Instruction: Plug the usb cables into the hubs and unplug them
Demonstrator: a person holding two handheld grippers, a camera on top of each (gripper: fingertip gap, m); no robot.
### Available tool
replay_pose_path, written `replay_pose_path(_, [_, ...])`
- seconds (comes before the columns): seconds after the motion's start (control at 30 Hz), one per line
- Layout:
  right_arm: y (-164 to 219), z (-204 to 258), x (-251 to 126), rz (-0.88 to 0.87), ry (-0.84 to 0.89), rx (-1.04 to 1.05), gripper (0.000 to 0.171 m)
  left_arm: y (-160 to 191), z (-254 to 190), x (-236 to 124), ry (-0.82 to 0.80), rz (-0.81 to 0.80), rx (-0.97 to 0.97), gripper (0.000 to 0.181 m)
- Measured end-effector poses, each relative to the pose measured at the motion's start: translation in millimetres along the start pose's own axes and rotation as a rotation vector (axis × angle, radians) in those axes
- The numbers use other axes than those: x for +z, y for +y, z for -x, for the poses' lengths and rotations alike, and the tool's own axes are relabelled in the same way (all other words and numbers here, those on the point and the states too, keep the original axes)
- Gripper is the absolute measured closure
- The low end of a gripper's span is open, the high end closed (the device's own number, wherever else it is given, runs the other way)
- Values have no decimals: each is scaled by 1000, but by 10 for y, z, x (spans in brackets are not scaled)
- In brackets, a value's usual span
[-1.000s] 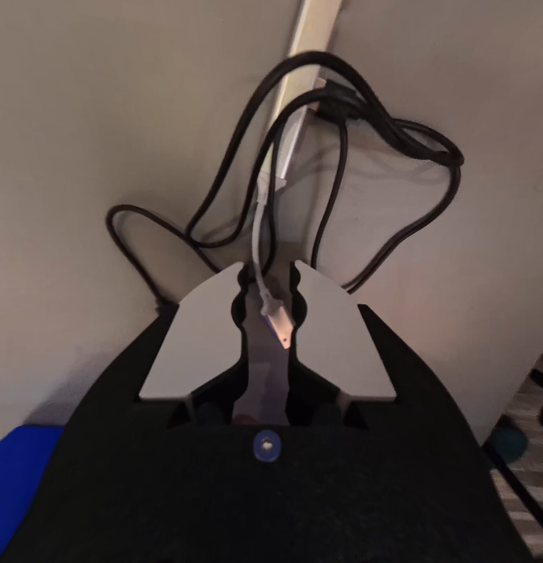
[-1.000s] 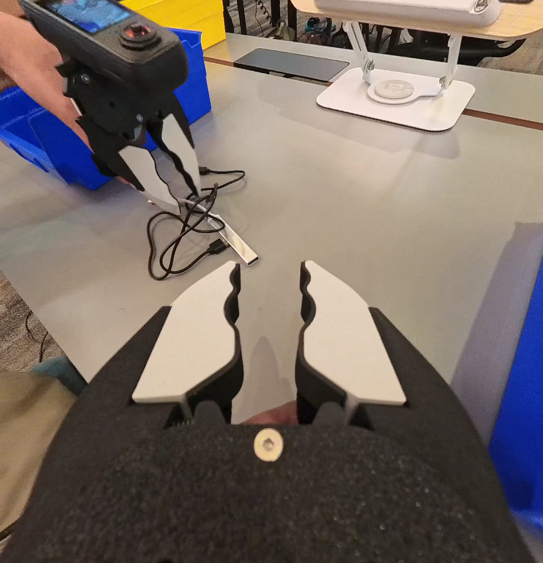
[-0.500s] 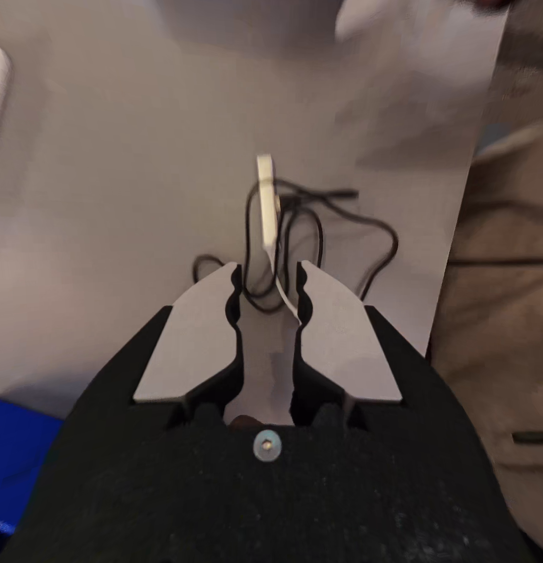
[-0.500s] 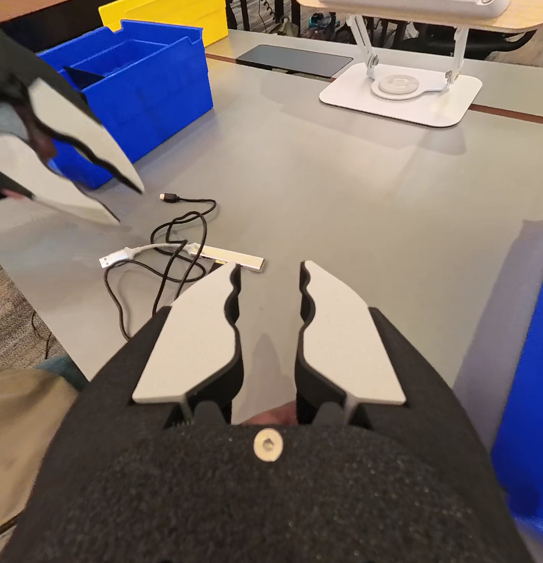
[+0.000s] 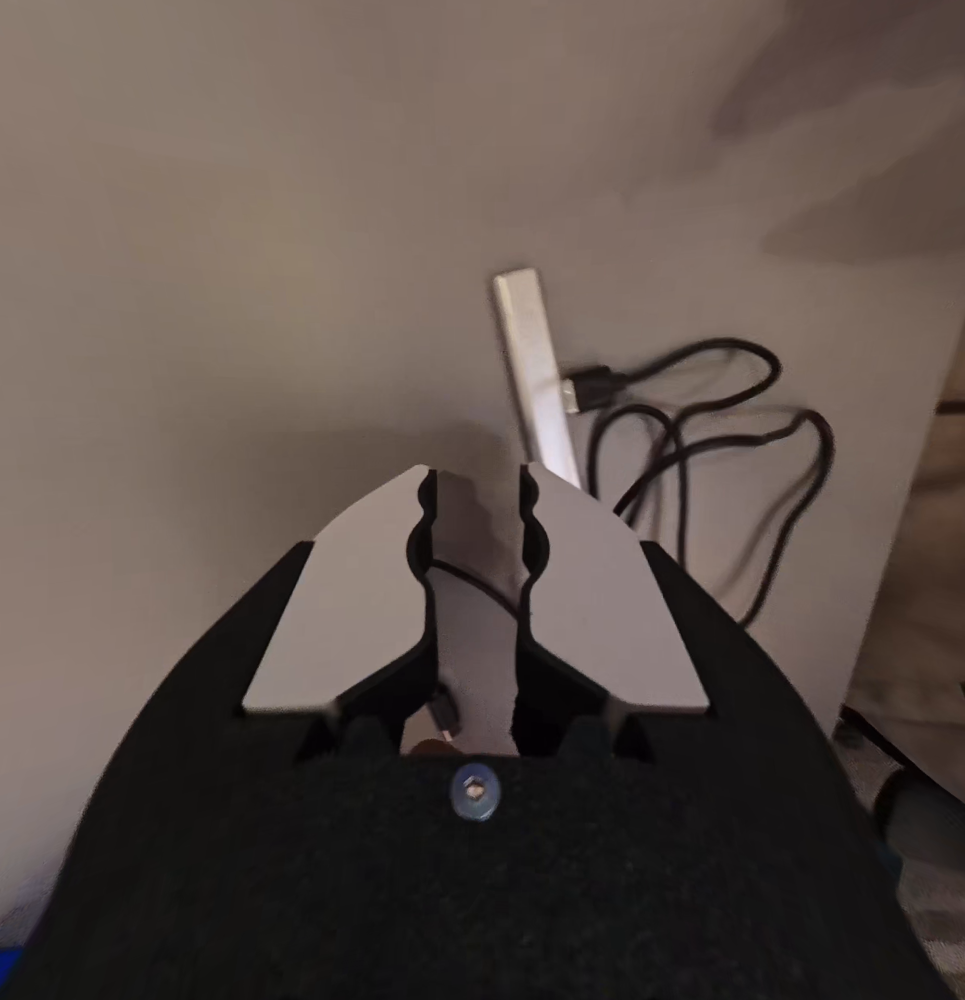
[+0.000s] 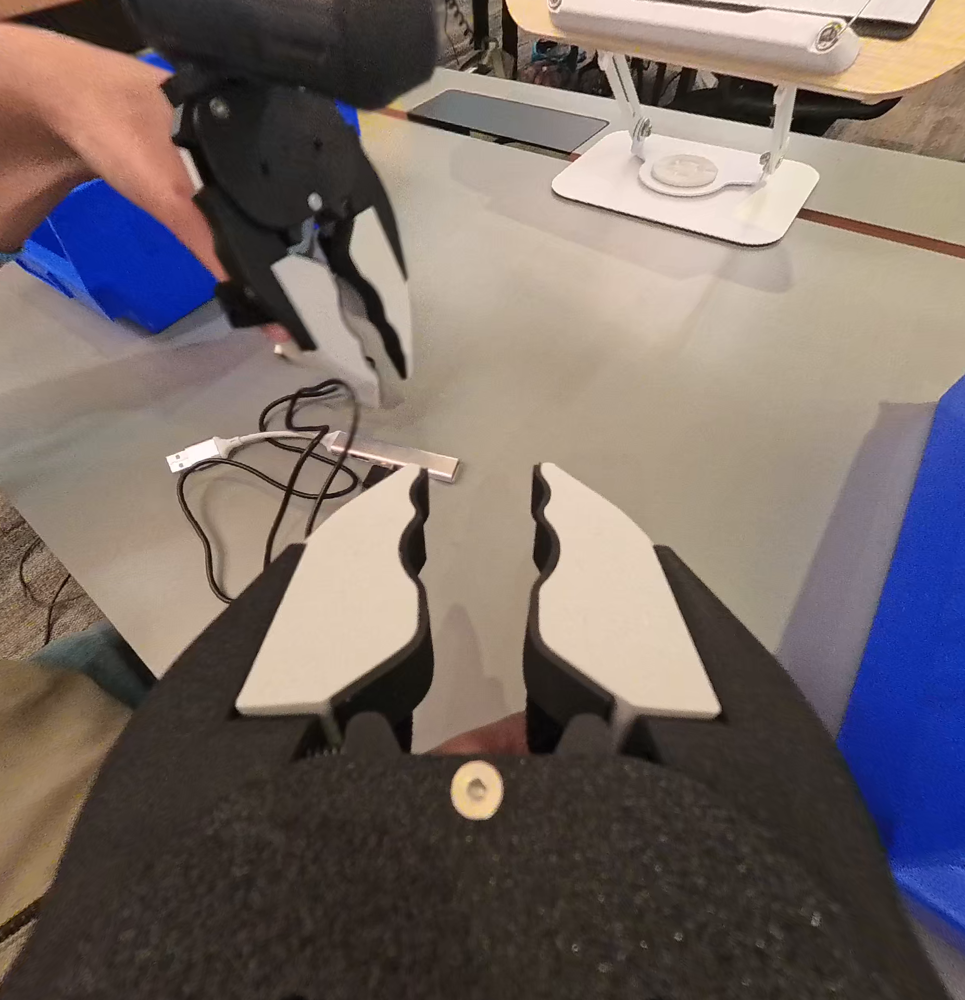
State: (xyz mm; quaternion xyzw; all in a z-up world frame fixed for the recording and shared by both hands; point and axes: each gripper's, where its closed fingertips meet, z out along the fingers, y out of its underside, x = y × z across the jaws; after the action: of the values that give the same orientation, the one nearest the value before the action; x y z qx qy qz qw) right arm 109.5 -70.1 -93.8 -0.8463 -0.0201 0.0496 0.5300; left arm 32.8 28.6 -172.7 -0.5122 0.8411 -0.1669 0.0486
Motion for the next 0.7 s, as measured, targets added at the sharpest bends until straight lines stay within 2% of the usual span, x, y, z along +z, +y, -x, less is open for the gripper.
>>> replay_pose_path(0.03, [-7, -10, -7, -3, 0, 3, 135, 19, -82, 11, 9, 1, 6, 148])
replay_pose_path(0.17, [-23, -21, -14, -12, -9, 16, 135, 61, -345, 4, -38, -3, 38, 139])
replay_pose_path(0.27, [1, -24, 4, -3, -7, 15, 135, 158, -437, 102, -121, 69, 67, 132])
replay_pose_path(0.43, [16, -9, 18, 8, -6, 8, 136, 108, -572, 181, -200, 46, 35, 128])
replay_pose_path(0.57, [7, 8, 20, 7, -10, 7, 136, 76, -665, 193, -230, -8, -7, 138])
replay_pose_path(0.63, [15, 19, 25, 9, -13, 7, 136, 85, -706, 204, -245, -24, -24, 161])
replay_pose_path(0.7, [23, 33, 34, 13, -17, 6, 136, 85, -697, 199, -288, -44, -45, 164])
